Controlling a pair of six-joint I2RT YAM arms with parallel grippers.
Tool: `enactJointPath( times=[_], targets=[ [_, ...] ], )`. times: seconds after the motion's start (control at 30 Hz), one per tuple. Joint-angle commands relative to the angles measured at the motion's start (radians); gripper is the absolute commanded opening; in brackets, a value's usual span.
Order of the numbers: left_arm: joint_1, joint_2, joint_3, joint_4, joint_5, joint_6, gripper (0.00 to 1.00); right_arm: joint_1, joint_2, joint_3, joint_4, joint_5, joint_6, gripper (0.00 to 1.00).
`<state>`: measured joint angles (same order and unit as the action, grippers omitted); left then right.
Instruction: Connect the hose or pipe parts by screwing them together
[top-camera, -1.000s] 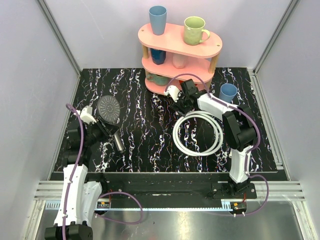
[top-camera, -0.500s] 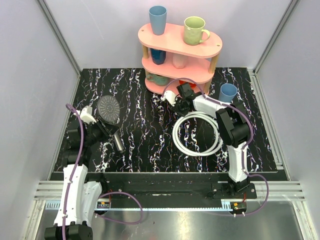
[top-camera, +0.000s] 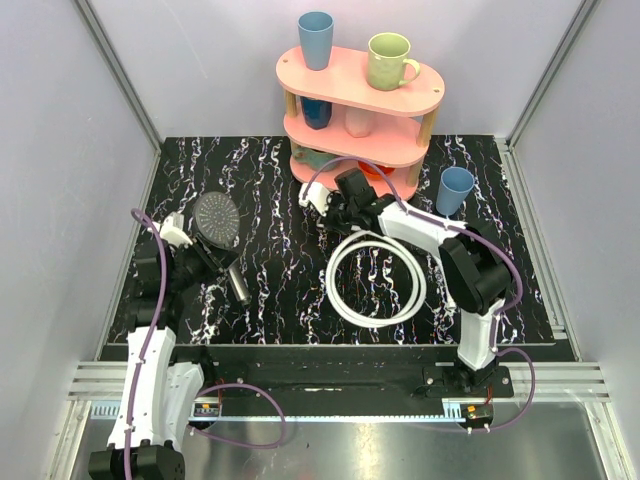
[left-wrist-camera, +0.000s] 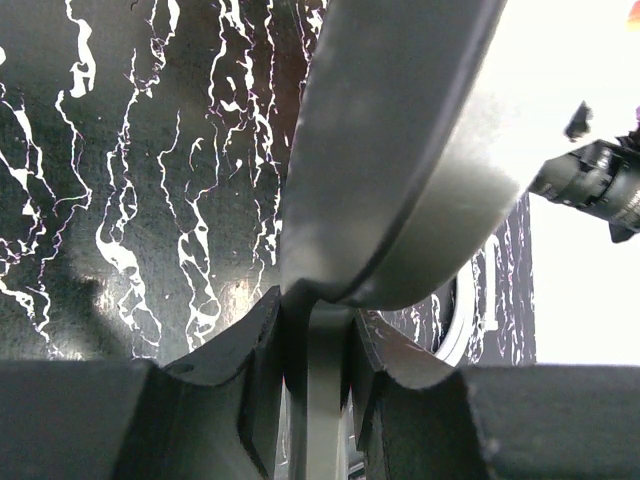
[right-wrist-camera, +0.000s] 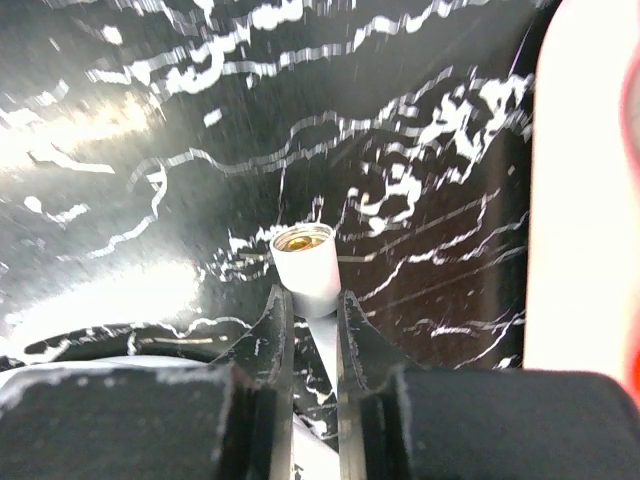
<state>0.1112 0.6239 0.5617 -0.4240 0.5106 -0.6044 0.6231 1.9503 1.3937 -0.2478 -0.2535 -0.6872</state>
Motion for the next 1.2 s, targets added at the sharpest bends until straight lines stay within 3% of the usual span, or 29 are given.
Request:
enactJointPath(
  times=[0.0,0.4,0.7,1.17],
  targets=[
    [-0.001,-0.006,-0.008,0.135,0.003,-0.063,0.0,0.015,-0.093,-0.036,0.197,-0.053,0.095,0.0],
    [0.001,-0.021,-0.036,0.117,-0.034,-0.052,0.0,0.024,0.07,0.021,0.214,-0.012,0.268,0.07],
    [0.005,-0.023,-0.02,0.099,-0.03,-0.04,0.0,0.027,0.194,0.122,0.099,0.026,0.287,0.26],
    [0.008,-0.018,-0.002,0.085,-0.012,-0.029,0.0,0.03,0.268,0.177,0.024,0.014,0.281,0.45]
  ],
)
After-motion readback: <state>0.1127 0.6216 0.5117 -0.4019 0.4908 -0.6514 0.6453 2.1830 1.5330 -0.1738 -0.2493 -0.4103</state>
